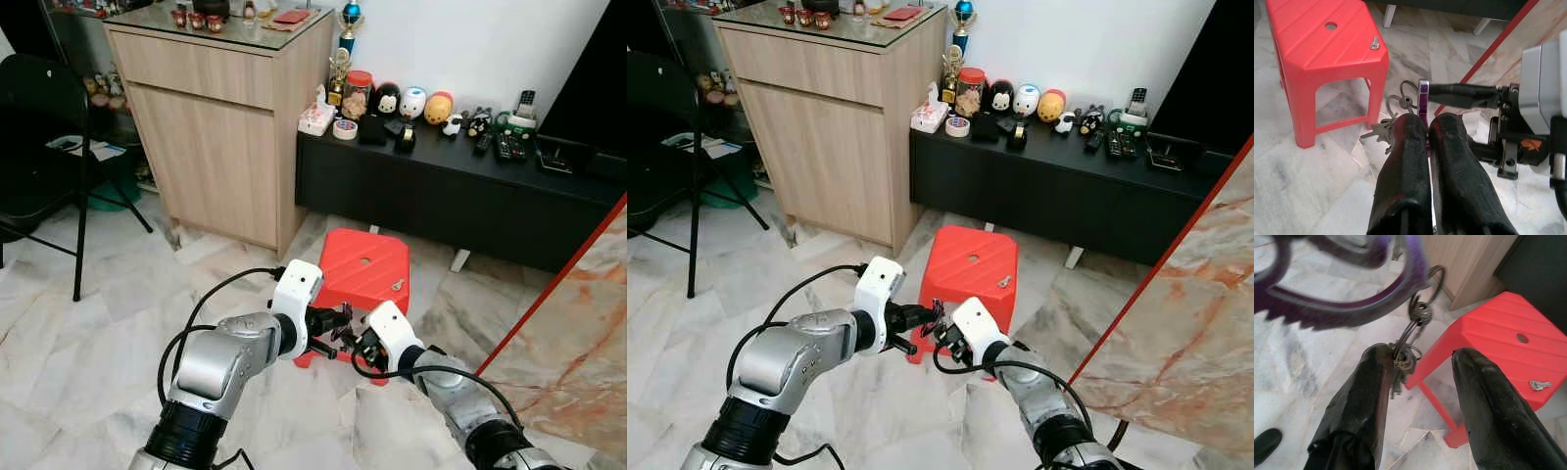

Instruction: Hang keys on a hook

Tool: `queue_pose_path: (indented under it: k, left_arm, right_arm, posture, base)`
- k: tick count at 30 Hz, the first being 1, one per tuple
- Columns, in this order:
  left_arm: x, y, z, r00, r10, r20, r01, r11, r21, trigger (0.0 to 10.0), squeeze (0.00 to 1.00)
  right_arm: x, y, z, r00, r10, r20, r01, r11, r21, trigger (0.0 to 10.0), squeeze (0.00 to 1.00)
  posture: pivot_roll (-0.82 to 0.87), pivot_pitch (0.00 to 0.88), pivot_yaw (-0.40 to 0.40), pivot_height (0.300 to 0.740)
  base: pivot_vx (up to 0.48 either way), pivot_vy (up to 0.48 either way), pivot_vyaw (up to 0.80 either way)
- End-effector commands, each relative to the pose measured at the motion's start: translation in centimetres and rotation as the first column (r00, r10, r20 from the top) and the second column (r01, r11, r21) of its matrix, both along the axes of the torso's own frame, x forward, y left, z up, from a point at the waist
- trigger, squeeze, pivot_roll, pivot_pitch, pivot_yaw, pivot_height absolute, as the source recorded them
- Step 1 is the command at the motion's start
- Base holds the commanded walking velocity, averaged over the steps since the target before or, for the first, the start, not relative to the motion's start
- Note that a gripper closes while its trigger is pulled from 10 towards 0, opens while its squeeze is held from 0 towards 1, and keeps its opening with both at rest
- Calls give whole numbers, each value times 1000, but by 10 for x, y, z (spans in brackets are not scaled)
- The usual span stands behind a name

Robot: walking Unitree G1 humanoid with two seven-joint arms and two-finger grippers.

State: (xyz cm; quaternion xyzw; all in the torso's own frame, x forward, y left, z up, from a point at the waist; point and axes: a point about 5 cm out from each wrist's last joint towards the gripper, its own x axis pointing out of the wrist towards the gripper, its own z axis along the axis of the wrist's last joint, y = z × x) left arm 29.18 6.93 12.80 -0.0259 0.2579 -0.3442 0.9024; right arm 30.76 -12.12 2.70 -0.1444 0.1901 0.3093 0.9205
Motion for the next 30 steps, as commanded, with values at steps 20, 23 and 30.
queue_pose_path:
  k: [20, 23, 30]
  left_arm:
    - [0, -5, 8, 1000, -24, 16, 24, 1000, -7, 10000, 0]
    - [0, -5, 8, 1000, -24, 16, 24, 1000, -7, 10000, 0]
    - [0, -4, 6, 1000, -26, 13, 26, 1000, -6, 10000, 0]
  right_arm:
    - [1, -2, 2, 1000, 4, 7, -4, 999, 44, 0, 0]
    - [1, -2, 2, 1000, 4, 5, -4, 999, 47, 0, 0]
    - [0, -2, 1, 1000, 7, -4, -7, 998, 57, 0, 0]
  posture:
    - [90, 3, -96, 740]
    - [90, 3, -97, 740]
    - [91, 4, -96, 740]
  base:
    - [0, 0, 0]
    - [0, 0, 0]
    - [0, 0, 0]
